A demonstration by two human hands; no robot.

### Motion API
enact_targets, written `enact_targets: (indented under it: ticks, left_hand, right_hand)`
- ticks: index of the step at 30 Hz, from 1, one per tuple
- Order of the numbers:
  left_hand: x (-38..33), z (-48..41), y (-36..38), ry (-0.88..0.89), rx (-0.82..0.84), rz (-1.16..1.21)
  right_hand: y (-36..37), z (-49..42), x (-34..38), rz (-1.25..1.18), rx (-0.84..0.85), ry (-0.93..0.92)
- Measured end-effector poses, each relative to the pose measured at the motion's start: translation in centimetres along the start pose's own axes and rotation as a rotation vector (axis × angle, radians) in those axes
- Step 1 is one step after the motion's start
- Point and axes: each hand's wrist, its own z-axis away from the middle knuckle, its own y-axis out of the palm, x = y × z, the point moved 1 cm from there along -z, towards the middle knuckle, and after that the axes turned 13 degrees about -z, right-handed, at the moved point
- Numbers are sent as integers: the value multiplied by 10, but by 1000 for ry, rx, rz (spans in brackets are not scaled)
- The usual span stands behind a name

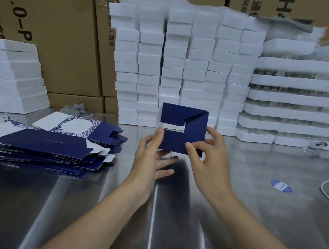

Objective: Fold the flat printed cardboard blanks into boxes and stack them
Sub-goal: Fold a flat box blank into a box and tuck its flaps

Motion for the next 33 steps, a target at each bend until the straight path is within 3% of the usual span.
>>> enact_targets:
  ticks: [10,15,19,24,27,33]
  left_hand:
    - [18,-7,0,107,-204,-43]
    - [18,-8,-5,107,-276,58]
    - [17,-11,-6,104,-286,133]
    - [18,-11,-4,117,-304,160]
    - [18,-9,-2,113,-315,139]
    - [18,-13,-1,111,-291,101]
  right_hand:
    - [10,8,-3,160,75,-8]
    - [10,10,6,-74,80,-11]
    - [18,15,14,-349,-73,258]
    - [22,16,7,-481,22,791]
    - [21,13,11,-567,83,888]
    - [19,11,19,-587,37,855]
